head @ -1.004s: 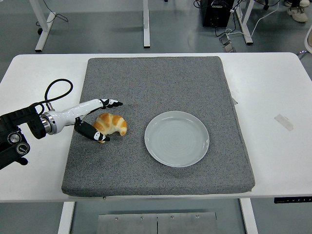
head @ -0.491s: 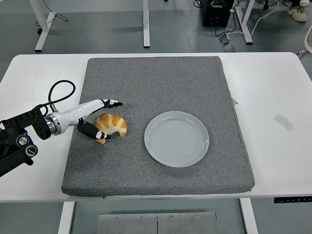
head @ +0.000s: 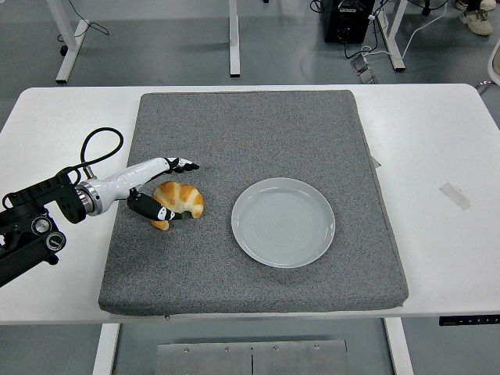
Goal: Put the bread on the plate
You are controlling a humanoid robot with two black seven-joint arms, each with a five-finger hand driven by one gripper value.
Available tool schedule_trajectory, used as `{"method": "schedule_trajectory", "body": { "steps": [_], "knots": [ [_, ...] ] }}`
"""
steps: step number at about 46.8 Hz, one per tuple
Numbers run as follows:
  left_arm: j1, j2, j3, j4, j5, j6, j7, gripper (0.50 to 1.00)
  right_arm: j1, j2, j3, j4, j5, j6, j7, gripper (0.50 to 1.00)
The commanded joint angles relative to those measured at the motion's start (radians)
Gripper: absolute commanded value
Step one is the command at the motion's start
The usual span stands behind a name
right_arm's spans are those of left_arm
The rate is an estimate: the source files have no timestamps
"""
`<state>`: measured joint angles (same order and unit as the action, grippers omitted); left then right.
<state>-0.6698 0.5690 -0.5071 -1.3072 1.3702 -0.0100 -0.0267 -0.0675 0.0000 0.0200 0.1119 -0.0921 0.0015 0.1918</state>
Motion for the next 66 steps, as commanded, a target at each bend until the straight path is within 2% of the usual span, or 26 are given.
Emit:
{"method": "schedule_trajectory", "body": {
  "steps": [1,8,11,20,24,27,32,38,48,50,59,66],
  "knots": [
    [0.002,0.000,0.001,0.002,0.018,0.010,-0.001,0.899,0.000,0.000,0.000,0.000,0.000,0.000,0.000,1.000],
    [0.004,-0.001,0.001,0.011,0.021,0.022,-0.001,0.892,0.000,0.000,0.000,0.000,-0.001,0.000,0.000,1.000],
    [0.004,-0.001,0.002,0.011,0.023,0.022,-0.001,0.865,0.000,0.000,0.000,0.000,-0.001,0.000,0.000,1.000],
    [0.001,0.002,0.022,0.011,0.046,0.022,-0.005,0.663,0.000,0.000,0.000,0.000,0.000,0.000,0.000,1.000],
    [0.002,0.000,0.025,0.011,0.046,0.022,-0.015,0.598,0.000,0.000,0.000,0.000,0.000,0.000,0.000,1.000],
    [0.004,0.000,0.025,0.011,0.046,0.022,-0.016,0.500,0.000,0.000,0.000,0.000,0.000,0.000,0.000,1.000],
    [-0.008,0.009,0.024,0.009,0.037,0.022,-0.018,0.500,0.000,0.000,0.000,0.000,0.000,0.000,0.000,1.000],
    [-0.028,0.025,0.013,0.008,0.032,0.018,-0.048,0.500,0.000,0.000,0.000,0.000,0.000,0.000,0.000,1.000],
    [-0.082,0.066,0.012,-0.006,-0.022,0.010,-0.052,0.500,0.000,0.000,0.001,0.003,0.000,0.000,0.000,1.000],
    [-0.103,0.075,0.013,-0.013,-0.032,0.007,-0.052,0.500,0.000,0.000,0.001,0.005,0.000,0.000,0.000,1.000],
    [-0.258,0.140,0.021,-0.050,-0.111,-0.073,-0.050,0.500,0.002,0.000,0.001,0.005,0.000,0.000,0.000,1.000],
    [-0.330,0.144,0.024,-0.050,-0.121,-0.096,-0.050,0.500,0.002,0.000,0.001,0.005,0.000,0.000,0.000,1.000]
  ]
}}
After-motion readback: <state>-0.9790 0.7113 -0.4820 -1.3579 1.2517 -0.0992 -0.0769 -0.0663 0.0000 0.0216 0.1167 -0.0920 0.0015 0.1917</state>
